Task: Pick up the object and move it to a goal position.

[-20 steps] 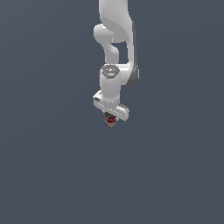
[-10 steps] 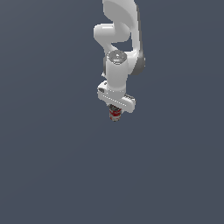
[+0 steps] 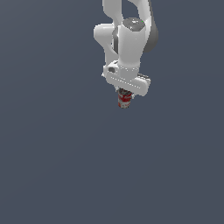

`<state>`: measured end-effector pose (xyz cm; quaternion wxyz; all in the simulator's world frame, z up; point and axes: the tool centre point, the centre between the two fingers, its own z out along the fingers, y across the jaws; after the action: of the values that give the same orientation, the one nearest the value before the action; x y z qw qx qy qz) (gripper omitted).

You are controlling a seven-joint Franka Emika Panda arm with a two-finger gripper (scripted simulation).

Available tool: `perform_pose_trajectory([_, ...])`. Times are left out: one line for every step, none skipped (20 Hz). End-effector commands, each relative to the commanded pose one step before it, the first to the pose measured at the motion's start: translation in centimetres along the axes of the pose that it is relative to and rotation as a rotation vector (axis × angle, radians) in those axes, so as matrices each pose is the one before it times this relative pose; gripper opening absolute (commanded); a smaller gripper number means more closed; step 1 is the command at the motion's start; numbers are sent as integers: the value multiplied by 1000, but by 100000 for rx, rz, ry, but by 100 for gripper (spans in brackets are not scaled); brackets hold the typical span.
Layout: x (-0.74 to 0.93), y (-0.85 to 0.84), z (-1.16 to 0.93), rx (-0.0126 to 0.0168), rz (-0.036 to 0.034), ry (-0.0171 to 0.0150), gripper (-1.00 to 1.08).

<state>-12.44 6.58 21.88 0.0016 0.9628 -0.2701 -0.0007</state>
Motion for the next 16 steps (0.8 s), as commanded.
perform_pose_trajectory([-1119,-706,-2390,91,48,290,-100])
perform_pose_trajectory([-413,-261,-825,0,0,0,-100])
perform_pose_trajectory([-395,-251,-788,0,0,0,-100])
perform_pose_trajectory([-376,-243,-752,0,0,0,-100])
perform_pose_trajectory([-356,-237,-717,0,0,0,-100])
perform_pose_trajectory([-327,-228,-676,41,-22,-51,-100])
perform_pose_trajectory([-310,-224,-639,0,0,0,-100])
perform_pose_trajectory([-286,-212,-592,0,0,0,-100])
perform_pose_trajectory([-251,-187,-541,47,-13,-49,-100])
perform_pose_trajectory([-237,-179,-492,0,0,0,-100])
perform_pose_trajectory([-202,-152,-441,47,-14,-48,-100])
perform_pose_trajectory([-187,-145,-390,0,0,0,-100])
perform_pose_trajectory([-161,-128,-339,0,0,0,-100])
perform_pose_trajectory([-124,-101,-288,48,-12,-48,-100])
perform_pose_trajectory([-108,-97,-236,0,0,0,-100])
perform_pose_trajectory([-81,-82,-185,0,0,0,-100])
